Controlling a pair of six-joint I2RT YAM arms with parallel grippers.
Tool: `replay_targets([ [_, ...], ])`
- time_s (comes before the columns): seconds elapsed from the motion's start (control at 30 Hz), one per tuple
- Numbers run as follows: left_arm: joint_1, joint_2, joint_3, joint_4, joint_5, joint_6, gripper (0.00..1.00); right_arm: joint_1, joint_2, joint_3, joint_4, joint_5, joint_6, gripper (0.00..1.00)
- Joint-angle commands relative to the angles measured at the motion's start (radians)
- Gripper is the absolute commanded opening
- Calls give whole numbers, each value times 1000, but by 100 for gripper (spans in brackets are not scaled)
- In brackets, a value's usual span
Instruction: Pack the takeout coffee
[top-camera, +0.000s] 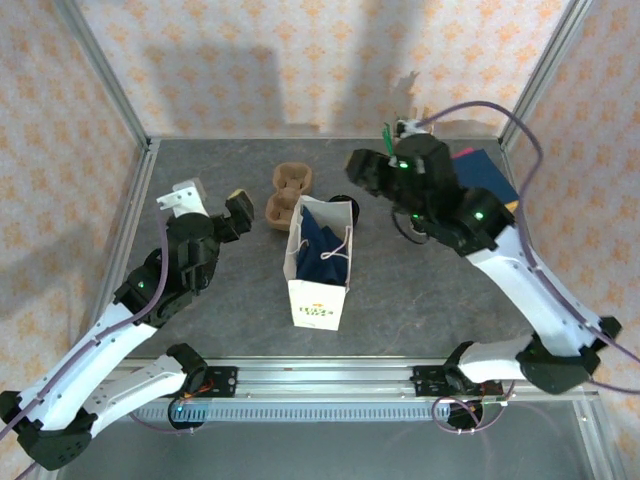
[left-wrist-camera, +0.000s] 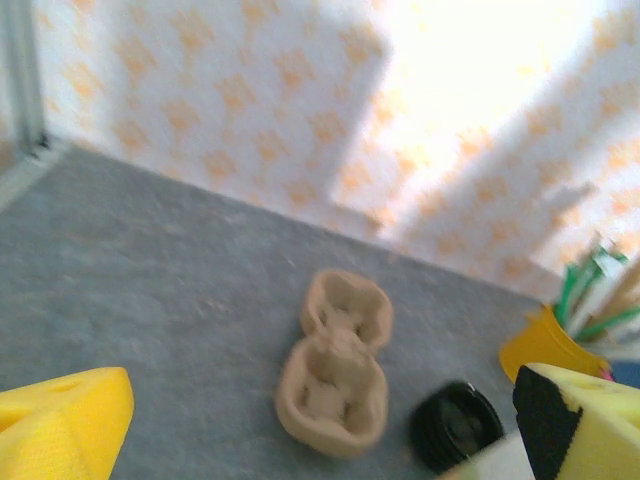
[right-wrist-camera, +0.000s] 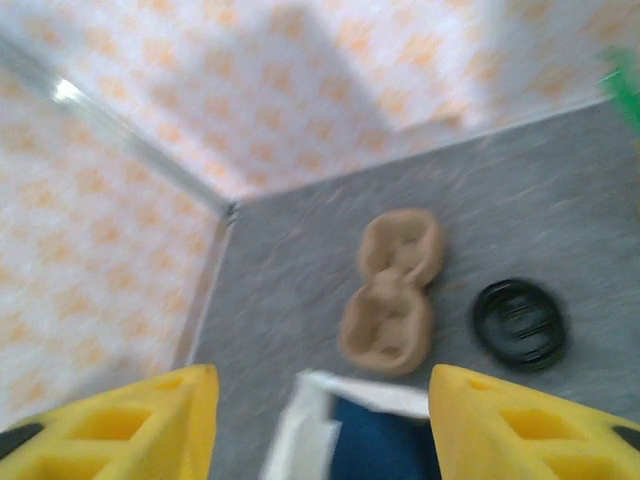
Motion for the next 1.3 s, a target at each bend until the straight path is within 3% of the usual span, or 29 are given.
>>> replay_targets([
  [0.0, 10, -57, -66, 181, -230, 186, 99, -92, -106, -165, 102, 96, -104, 65],
  [0.17, 39, -127, -254, 471, -337, 384, 99, -222, -312, -485, 278, 209, -244, 84],
  [0.3, 113, -134, -360, 583, -334, 427, 99, -298, -419, -702, 408, 280, -312, 98],
  [0.47, 264, -123, -523, 692, -240, 383, 99, -387, -498, -975, 621, 381, -360, 100],
  [0.6, 351, -90, -680, 817, -192, 345, 99, -462, -502, -1171, 819, 366, -401, 100],
  [0.83, 416, 14, -870, 1057, -176, 366, 99, -596, -432, -1397, 1141, 270, -367, 100],
  [1.03, 465, 168, -878, 1165, -78, 325, 99, -603, -243, -1481, 1448, 213, -412, 100],
  [1.27, 521, 342, -917, 1535, 37, 362, 99, -603, -31, -1488, 1762, 155, -530, 100],
])
